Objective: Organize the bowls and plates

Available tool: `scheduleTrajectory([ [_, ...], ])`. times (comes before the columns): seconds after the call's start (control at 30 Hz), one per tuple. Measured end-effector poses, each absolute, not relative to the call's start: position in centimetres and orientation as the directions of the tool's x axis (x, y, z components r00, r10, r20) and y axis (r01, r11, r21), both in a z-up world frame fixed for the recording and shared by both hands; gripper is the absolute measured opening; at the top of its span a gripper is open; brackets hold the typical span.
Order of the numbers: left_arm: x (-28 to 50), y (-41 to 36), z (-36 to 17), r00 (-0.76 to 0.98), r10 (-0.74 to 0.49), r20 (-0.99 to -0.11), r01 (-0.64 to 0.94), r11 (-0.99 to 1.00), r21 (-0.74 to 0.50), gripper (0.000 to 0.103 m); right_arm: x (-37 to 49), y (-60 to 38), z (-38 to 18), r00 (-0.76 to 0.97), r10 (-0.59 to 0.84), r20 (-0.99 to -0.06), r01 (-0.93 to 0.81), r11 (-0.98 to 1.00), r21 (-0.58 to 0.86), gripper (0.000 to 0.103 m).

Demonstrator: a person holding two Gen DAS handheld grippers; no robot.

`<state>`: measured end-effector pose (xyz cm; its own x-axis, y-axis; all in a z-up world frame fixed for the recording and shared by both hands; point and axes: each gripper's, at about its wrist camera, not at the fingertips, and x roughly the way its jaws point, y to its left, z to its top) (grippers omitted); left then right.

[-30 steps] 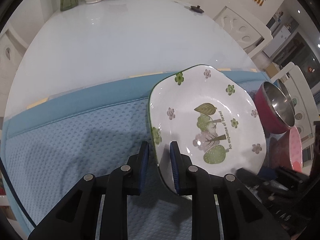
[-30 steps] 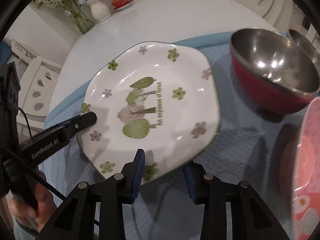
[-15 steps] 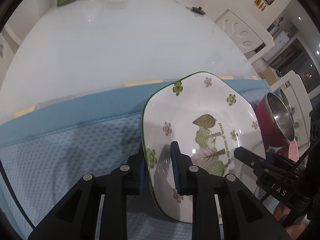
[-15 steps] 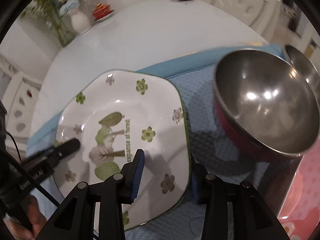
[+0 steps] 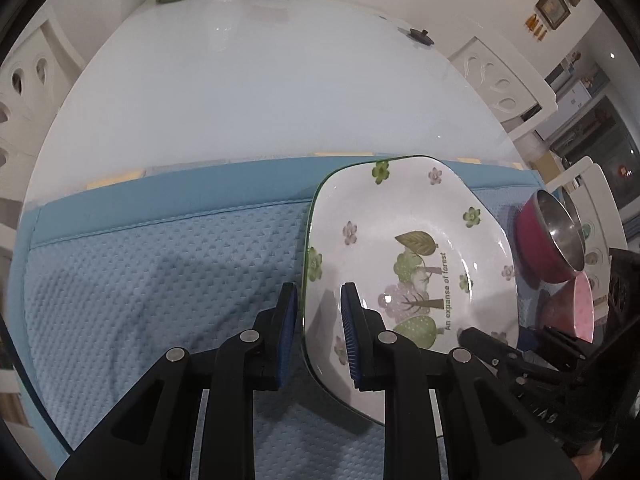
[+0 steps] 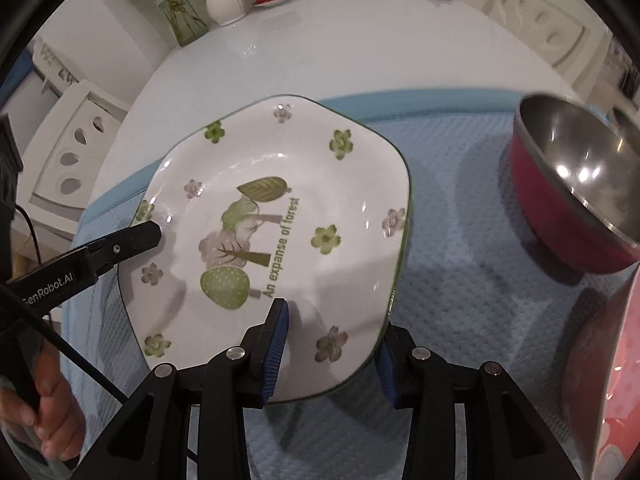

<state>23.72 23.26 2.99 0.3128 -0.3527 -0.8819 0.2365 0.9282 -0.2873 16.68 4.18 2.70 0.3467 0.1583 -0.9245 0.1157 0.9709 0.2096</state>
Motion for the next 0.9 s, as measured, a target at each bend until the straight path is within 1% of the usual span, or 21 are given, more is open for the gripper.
scheduleTrajectory([
  [0.13,24.7,22.4,2.1,0.295,-0.356,-0.887,0.235,0.926,-0.294,0.023,17.1,1.5,2.6,0.352,0.182,-0.918,0.174,0.951,0.255,0.040],
  [0.27,25.8,22.1,1.4,0.286,-0.404,-0.869,0.239,0.908,-0.343,0.030,17.6,0.5,2.7,0.378,0.192,-0.906,0.183,0.943,0.276,0.040],
  [0.37,26.2,21.6,1.8,0.305,-0.412,-0.859,0.247,0.905,-0.346,0.030,18.2,1.2,2.8,0.413,0.190,-0.891,0.123,0.957,0.261,0.040],
  [0.4,25.9,21.2,2.2,0.334,-0.387,-0.859,0.264,0.914,-0.309,0.030,18.4,1.9,3.1,0.425,0.196,-0.884,0.081,0.964,0.253,0.040],
  [0.47,24.8,20.7,2.8,0.372,-0.350,-0.860,0.304,0.921,-0.243,0.030,18.3,2.9,3.3,0.440,0.140,-0.887,0.041,0.984,0.175,0.040],
  [0.5,24.6,20.6,3.1,0.377,-0.349,-0.858,0.316,0.919,-0.236,0.029,18.1,2.9,3.2,0.447,0.134,-0.884,0.027,0.986,0.163,0.039],
  [0.57,23.8,20.8,3.6,0.378,-0.375,-0.846,0.326,0.910,-0.258,0.026,17.9,2.2,3.1,0.458,0.156,-0.875,0.032,0.981,0.191,0.037],
  [0.63,23.1,21.1,4.1,0.384,-0.387,-0.838,0.329,0.905,-0.268,0.026,17.5,1.7,3.3,0.467,0.175,-0.867,0.030,0.976,0.214,0.037],
  [0.77,22.3,21.8,4.7,0.394,-0.374,-0.839,0.313,0.913,-0.260,0.026,16.7,2.3,4.4,0.491,0.164,-0.856,-0.018,0.984,0.178,0.037],
  [0.9,22.1,22.6,5.4,0.401,-0.368,-0.839,0.284,0.921,-0.268,0.026,16.6,2.7,5.2,0.482,0.186,-0.856,-0.036,0.981,0.192,0.037],
])
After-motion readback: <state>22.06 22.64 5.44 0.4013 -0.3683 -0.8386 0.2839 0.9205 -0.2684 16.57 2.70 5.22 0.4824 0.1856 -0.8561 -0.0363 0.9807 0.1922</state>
